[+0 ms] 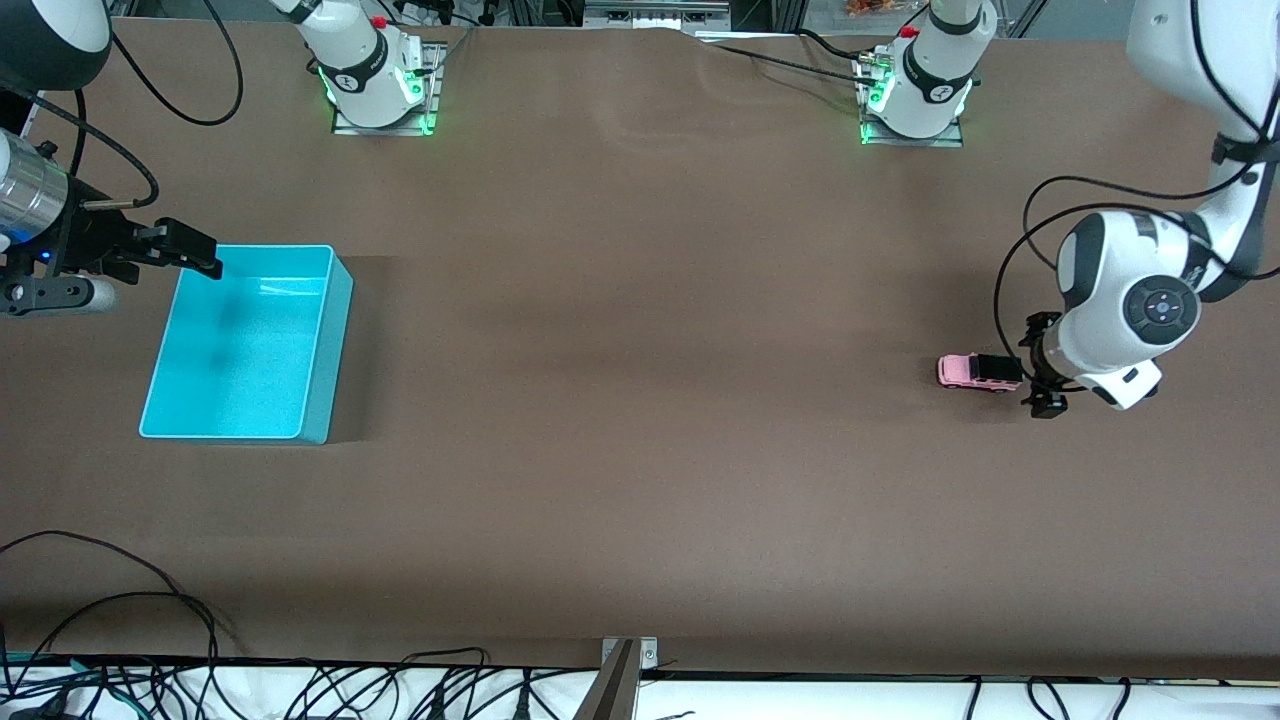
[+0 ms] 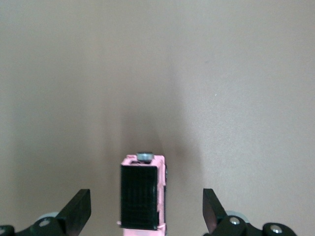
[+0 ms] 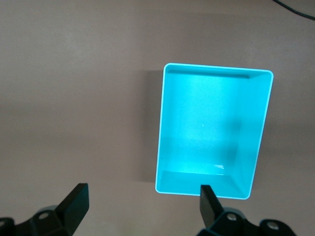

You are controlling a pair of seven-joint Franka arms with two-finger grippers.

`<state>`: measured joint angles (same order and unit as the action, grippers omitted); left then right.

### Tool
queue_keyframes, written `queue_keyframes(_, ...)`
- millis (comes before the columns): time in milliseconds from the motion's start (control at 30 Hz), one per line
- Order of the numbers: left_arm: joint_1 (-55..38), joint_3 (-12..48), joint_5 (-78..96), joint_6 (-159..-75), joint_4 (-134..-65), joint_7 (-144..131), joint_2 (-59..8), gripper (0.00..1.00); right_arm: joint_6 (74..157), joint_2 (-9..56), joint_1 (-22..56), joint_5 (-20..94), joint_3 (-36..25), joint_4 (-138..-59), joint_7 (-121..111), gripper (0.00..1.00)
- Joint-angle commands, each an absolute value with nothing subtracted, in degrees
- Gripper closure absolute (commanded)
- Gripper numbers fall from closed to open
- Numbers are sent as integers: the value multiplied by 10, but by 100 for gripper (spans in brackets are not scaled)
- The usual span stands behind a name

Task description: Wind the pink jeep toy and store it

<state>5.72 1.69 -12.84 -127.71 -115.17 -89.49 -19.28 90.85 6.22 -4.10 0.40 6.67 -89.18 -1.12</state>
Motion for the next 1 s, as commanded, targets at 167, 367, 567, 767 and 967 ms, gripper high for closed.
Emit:
queue_keyframes(167,60,18,-134,-1174,-1103,-773,-132,0,904,62,-40,13,66,-883,-16,0)
queue_keyframes(367,61,25,-106,-1115,-1033,-664,-131,0,904,62,-40,13,66,-883,-16,0)
queue_keyframes(567,62,24,-89,-1049,-969,-507,-133,0,904,62,-40,13,66,-883,-16,0)
queue_keyframes(767,67,23,-75,-1044,-929,-352,-132,0,904,62,-40,12,66,-883,-16,0)
queue_keyframes(967,72,23,-50,-1039,-906,-237,-132,0,904,62,-40,13,66,-883,-16,0)
